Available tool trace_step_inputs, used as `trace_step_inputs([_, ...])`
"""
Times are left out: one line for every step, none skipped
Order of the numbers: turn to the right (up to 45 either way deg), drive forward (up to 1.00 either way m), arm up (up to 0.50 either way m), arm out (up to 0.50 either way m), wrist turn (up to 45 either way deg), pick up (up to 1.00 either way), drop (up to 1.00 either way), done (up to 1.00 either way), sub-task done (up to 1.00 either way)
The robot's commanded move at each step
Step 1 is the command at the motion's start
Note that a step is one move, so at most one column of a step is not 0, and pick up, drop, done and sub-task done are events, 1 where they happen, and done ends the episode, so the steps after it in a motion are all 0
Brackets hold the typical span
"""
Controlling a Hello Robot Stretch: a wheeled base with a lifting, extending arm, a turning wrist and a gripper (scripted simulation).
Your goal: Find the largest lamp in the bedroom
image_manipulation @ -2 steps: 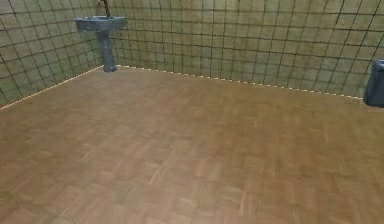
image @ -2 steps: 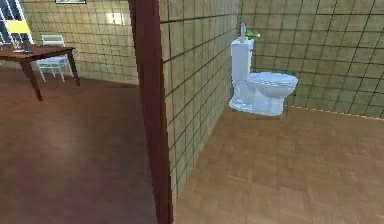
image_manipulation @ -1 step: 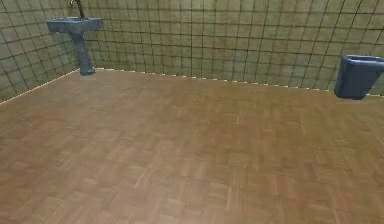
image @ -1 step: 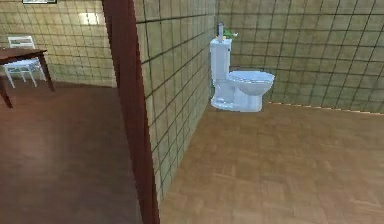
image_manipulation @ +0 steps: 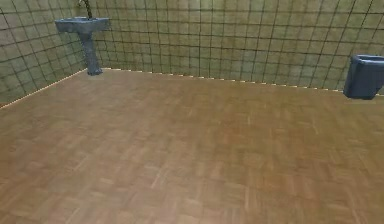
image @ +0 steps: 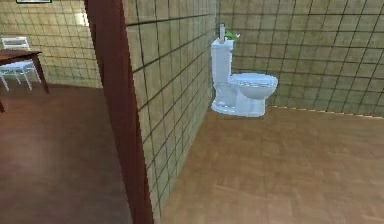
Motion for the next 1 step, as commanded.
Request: trace_step_inputs([-24.0, 0.0, 0.0, 0.0, 0.0, 0.0, 0.0, 0.0, 0.0])
